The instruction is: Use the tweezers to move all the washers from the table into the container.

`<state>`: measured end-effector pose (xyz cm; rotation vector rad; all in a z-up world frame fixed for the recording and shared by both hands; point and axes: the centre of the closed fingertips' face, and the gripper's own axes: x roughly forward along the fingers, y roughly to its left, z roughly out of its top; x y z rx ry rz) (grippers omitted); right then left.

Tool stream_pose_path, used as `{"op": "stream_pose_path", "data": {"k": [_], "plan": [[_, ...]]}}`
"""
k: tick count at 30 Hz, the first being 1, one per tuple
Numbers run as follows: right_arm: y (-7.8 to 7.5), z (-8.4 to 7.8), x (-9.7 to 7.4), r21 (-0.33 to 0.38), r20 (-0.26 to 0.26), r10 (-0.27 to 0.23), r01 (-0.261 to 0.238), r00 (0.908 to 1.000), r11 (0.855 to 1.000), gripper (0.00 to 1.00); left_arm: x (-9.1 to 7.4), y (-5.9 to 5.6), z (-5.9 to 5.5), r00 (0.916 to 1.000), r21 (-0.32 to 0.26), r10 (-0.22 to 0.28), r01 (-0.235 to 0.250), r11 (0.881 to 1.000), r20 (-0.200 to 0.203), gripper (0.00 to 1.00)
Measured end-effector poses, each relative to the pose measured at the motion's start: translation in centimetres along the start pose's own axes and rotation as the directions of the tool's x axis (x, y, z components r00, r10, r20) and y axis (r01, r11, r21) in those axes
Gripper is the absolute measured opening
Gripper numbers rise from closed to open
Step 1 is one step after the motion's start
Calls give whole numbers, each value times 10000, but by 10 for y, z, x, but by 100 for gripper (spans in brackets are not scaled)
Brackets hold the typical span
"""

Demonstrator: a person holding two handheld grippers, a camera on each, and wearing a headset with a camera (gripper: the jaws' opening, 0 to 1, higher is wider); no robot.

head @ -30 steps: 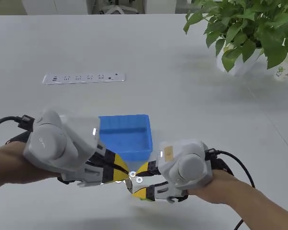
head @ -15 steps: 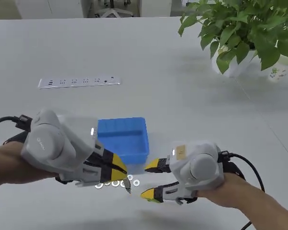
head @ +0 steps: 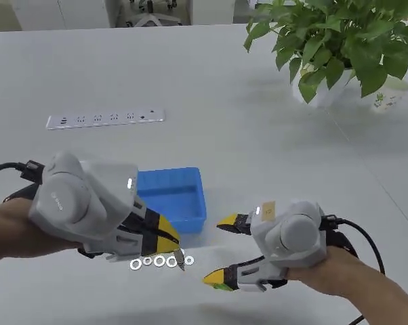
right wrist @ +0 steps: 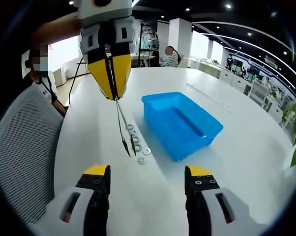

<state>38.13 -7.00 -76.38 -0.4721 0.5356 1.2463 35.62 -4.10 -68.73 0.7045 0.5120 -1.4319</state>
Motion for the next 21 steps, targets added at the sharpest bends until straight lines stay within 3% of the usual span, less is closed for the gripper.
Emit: {"op": "stream_pose_path", "data": {"k": [10, 21], "plan": [[3, -4, -2, 174, 3, -64, 64, 10000, 9998, 65, 5, 6, 6, 10000, 177, -89, 90, 9998, -34, 5], [2, -8, -4, 279, -10, -158, 158, 9999, 9995, 65, 12, 6, 1, 9991, 298, -318, 326, 9990, -274, 5]]}}
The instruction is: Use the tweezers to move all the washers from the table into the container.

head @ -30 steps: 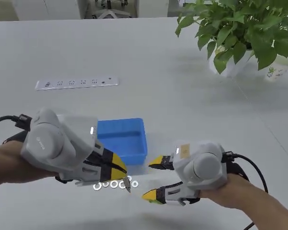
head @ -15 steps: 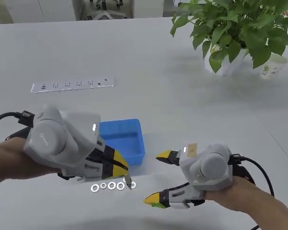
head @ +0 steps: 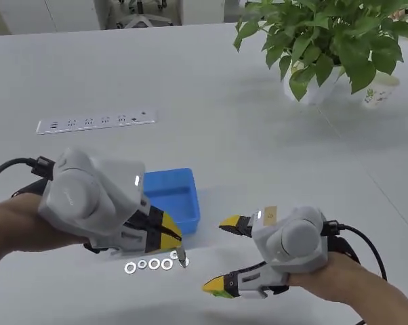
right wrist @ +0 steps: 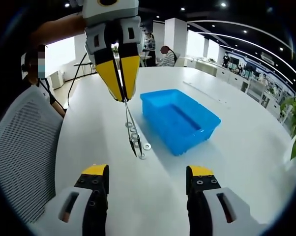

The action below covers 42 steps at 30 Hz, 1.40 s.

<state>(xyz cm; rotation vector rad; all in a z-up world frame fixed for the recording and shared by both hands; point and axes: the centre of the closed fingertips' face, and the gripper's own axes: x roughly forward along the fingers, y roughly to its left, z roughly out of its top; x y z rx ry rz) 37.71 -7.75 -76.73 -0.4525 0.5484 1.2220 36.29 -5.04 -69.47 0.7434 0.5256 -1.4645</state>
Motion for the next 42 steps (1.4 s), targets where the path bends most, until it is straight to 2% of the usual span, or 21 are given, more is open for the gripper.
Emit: {"op": "stream_pose_path", "data": {"k": [10, 15, 28, 34, 42], "plan": [[1, 0, 1, -25, 58, 65, -65, 10000, 10000, 63, 2, 4, 0, 10000, -95, -18, 18, 10000, 75, 5], [3, 4, 4, -133, 133, 177, -175, 9998, 9998, 59, 3, 5, 1, 9999, -153, -31, 33, 9999, 142, 5], [13, 21, 21, -640, 279, 860, -840, 9959, 9944, 33, 3, 8, 1, 9998, -343, -9, 16, 9994, 199, 5], [18, 25, 30, -887, 166, 1114, -1096, 9936, 9900, 26, 4, 8, 1, 9998, -399, -4, 12, 9992, 221, 5], [17, 26, 37, -1102, 38, 1189, -1178, 9929, 9869, 18, 4, 8, 1, 9997, -492, -19, 31, 9988, 244, 5]]}}
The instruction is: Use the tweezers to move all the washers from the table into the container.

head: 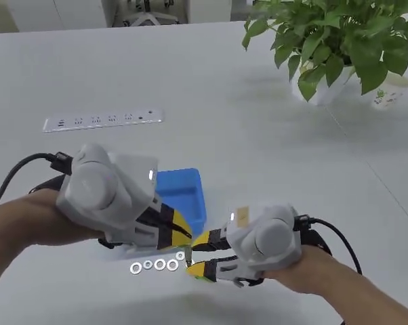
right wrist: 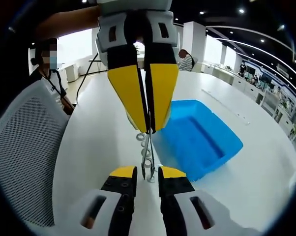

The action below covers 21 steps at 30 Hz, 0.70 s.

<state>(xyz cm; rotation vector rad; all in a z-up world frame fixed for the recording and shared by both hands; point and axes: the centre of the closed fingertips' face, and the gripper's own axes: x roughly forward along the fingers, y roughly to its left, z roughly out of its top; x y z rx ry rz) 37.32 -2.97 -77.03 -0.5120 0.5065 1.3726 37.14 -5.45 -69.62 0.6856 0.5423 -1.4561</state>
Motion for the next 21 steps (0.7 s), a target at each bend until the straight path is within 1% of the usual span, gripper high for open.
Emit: {"op": "stream_pose_path", "data": {"k": [4, 6, 14, 21], "plan": [[0, 1, 2, 13, -5, 16, -16, 10000, 10000, 16, 0, 0, 0, 10000, -3, -6, 6, 10000, -8, 5], [0, 2, 3, -18, -22, 20, -20, 10000, 10000, 13, 0, -1, 0, 10000, -35, -23, 23, 10000, 7, 5], [1, 0, 4, -17, -210, 37, -38, 9998, 10000, 11, 0, -1, 0, 10000, -135, -18, 19, 9999, 57, 5], [1, 0, 4, 108, -165, -41, 42, 9999, 9999, 10, 0, -1, 0, 10000, -111, 59, -58, 9999, 70, 5]]}}
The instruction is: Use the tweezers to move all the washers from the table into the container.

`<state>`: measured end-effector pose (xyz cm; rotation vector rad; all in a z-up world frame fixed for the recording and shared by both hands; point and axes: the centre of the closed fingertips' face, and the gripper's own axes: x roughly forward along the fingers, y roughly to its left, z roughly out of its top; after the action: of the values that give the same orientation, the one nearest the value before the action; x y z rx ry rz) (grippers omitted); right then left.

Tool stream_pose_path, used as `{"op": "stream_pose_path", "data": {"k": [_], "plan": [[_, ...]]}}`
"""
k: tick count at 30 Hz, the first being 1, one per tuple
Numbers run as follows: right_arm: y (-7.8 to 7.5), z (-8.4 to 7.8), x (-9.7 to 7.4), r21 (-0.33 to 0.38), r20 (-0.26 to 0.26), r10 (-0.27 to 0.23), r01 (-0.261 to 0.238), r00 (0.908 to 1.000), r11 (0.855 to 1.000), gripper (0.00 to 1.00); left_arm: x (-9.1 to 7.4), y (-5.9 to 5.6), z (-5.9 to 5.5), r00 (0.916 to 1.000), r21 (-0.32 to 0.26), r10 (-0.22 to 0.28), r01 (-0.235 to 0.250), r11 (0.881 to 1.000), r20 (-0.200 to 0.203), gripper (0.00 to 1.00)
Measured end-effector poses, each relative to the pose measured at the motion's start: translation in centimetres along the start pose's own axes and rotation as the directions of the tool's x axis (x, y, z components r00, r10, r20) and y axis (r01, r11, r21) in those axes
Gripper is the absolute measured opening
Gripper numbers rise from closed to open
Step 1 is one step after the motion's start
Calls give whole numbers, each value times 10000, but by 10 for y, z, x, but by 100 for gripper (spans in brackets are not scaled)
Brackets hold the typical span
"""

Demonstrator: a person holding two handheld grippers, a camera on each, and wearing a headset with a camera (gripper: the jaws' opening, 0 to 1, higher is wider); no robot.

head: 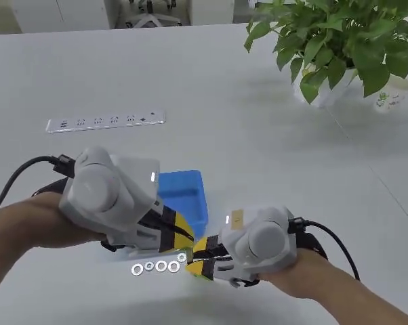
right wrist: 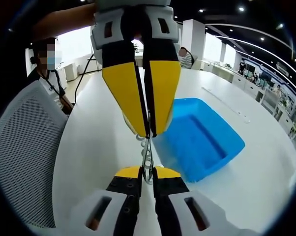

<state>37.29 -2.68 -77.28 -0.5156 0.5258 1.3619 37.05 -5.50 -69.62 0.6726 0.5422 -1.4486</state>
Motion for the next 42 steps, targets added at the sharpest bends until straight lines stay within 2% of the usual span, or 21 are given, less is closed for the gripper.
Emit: {"op": "stream_pose_path", "data": {"k": [10, 16, 21, 29, 37, 42], "plan": [[0, 0, 0, -136, -104, 4, -5, 9999, 9999, 9, -2, 0, -2, 9999, 78, 133, -132, 9999, -100, 6], [1, -1, -2, -170, -194, -16, 13, 9998, 9999, 9, -5, 2, -3, 9995, -31, 310, -310, 9995, -81, 10], [2, -2, -5, -202, -234, -20, 15, 9997, 9998, 10, -9, 4, -5, 9985, -277, 538, -539, 9982, -50, 21], [2, 2, -10, -288, -214, 8, -15, 9998, 9996, 10, -19, 2, -11, 9971, -1147, 720, -690, 9910, 225, 34], [1, 9, -17, -347, -113, -19, 15, 9999, 9994, 10, -29, 0, -19, 9921, -2112, 1086, -931, 9730, 631, 49], [-2, 18, -23, -387, 33, -53, 54, 10000, 9992, 10, -38, 1, -20, 9821, -2887, 1538, -1169, 9502, 1087, 56]]}}
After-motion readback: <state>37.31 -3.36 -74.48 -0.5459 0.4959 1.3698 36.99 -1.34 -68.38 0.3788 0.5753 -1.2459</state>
